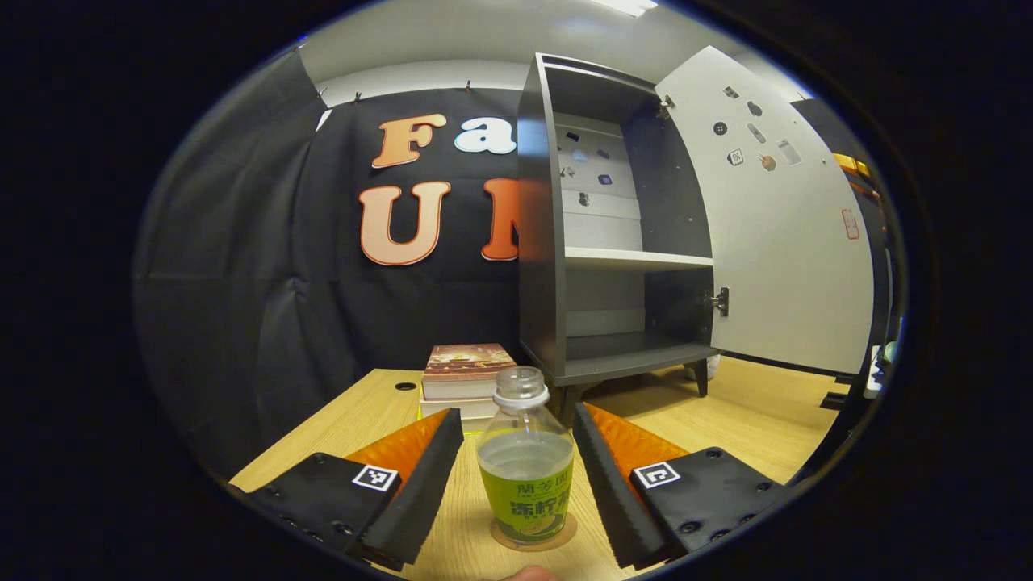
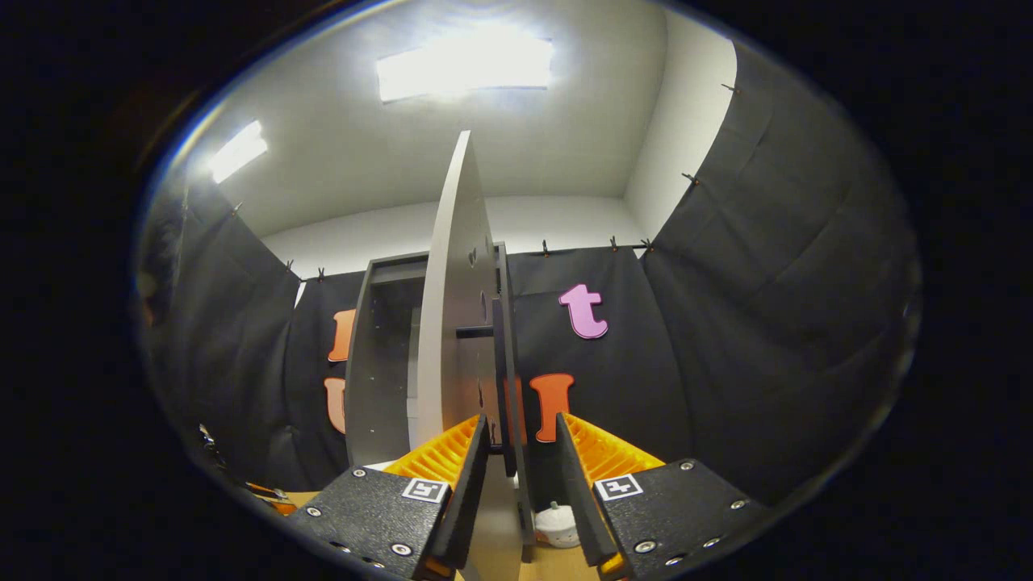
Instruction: Open the cabinet door with the right hand, grasp the bottle in the cabinet with the left hand and place it on the coaster, then close the cabinet door with the right hand.
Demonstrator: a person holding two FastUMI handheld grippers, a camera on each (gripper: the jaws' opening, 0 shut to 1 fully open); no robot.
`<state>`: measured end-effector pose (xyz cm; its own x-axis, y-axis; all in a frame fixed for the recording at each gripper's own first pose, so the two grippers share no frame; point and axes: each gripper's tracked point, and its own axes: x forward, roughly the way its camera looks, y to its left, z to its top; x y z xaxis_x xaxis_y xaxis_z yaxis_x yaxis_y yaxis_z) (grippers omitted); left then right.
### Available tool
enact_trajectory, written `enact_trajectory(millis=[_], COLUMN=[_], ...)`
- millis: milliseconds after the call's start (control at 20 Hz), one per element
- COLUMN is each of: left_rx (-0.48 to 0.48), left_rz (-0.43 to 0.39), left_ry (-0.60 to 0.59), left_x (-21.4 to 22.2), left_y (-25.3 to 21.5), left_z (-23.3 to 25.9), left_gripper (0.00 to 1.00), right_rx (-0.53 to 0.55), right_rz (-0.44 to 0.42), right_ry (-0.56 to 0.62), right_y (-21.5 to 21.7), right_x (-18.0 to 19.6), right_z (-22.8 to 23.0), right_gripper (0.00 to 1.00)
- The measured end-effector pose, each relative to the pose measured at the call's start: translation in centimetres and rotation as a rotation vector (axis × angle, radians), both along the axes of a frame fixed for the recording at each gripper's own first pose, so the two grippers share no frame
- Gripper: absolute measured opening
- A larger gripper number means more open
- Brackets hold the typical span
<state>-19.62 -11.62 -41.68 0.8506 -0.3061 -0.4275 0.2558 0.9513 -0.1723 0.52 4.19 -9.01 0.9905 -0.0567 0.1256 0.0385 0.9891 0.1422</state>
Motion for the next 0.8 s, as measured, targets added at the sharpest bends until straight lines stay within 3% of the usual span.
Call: enact_trajectory(millis=[450, 800], left_rx=[0.001, 0.015], left_rz=[0.035, 0.074], left_ry=[-0.031, -0.046], left_x=[1.9, 5.0], left_y=[0.0, 0.6], left_z=[7.6, 11.1], left_gripper=[0.9, 0.9], right_rx=[0.062, 0.153], right_rz=[0.018, 0.112], right_ry=[-0.003, 0.179], right_y=[-2.3, -2.7], right_x=[-1.4, 0.5], right_z=[1.3, -0.3], right_gripper=[0.58, 0.58])
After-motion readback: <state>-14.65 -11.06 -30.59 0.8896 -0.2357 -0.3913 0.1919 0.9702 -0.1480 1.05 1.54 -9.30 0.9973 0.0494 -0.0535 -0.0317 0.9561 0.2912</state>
